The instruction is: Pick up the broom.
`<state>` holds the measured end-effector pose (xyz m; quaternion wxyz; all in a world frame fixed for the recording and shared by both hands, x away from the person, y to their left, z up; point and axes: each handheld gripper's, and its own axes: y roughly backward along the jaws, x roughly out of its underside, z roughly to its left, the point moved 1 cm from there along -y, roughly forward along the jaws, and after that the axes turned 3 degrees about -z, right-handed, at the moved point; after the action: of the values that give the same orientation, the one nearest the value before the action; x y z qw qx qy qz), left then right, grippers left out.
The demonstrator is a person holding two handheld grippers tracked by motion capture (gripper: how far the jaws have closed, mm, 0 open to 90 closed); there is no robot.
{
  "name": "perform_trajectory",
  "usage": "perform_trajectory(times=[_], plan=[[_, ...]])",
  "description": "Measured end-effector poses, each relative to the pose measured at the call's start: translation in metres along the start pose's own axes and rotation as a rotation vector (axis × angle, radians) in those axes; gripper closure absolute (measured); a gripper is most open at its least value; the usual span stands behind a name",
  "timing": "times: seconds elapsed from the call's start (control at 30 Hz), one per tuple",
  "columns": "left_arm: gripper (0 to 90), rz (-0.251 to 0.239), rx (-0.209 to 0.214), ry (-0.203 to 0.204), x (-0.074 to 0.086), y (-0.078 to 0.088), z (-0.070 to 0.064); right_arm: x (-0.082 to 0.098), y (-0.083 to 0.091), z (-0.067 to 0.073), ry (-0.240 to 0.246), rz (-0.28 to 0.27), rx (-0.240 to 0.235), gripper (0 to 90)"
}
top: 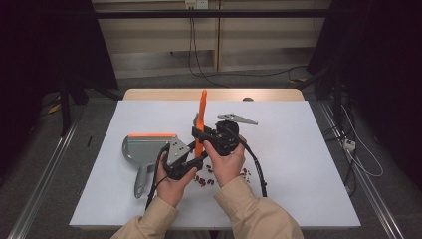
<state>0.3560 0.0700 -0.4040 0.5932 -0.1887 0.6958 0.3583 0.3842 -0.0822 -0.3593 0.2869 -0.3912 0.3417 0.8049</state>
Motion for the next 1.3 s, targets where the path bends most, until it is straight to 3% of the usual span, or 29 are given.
perform_trajectory(times=[0.13, 0.2, 0.23, 0.27, 0.43, 0.73, 0.9, 0.97, 1.1, 1.3], plan=[[48.4, -0.025, 0.008, 0.005, 0.001, 0.002, 0.005, -0.004, 0.003, -0.007, -0.010, -0.004, -0.021, 69.5], [43.2, -0.040, 0.015, 0.017, 0.000, 0.003, 0.006, -0.007, 0.005, -0.013, -0.013, -0.010, -0.024, 69.7], [43.2, -0.037, 0.015, -0.005, -0.001, 0.004, 0.007, -0.007, 0.005, -0.013, -0.013, -0.010, -0.024, 69.7], [37.4, -0.034, 0.017, 0.002, -0.001, 0.005, 0.007, -0.011, 0.010, -0.020, 0.004, -0.016, -0.011, 69.7], [28.1, -0.037, 0.024, 0.014, -0.002, 0.010, 0.011, -0.020, 0.023, -0.035, 0.047, 0.001, 0.012, 69.7], [23.4, -0.038, 0.060, 0.039, -0.003, 0.013, 0.017, -0.025, 0.041, -0.054, 0.116, 0.040, 0.027, 69.7], [19.4, -0.029, 0.088, 0.056, -0.004, 0.015, 0.021, -0.029, 0.052, -0.064, 0.131, 0.057, 0.033, 69.7], [17.5, -0.026, 0.091, 0.053, -0.004, 0.016, 0.023, -0.030, 0.055, -0.069, 0.125, 0.073, 0.020, 69.7], [14.8, -0.028, 0.090, 0.054, -0.005, 0.020, 0.027, -0.031, 0.060, -0.074, 0.153, 0.099, 0.040, 69.7], [10.9, -0.025, 0.096, 0.050, -0.006, 0.029, 0.036, -0.034, 0.068, -0.082, 0.156, 0.111, 0.045, 69.7]])
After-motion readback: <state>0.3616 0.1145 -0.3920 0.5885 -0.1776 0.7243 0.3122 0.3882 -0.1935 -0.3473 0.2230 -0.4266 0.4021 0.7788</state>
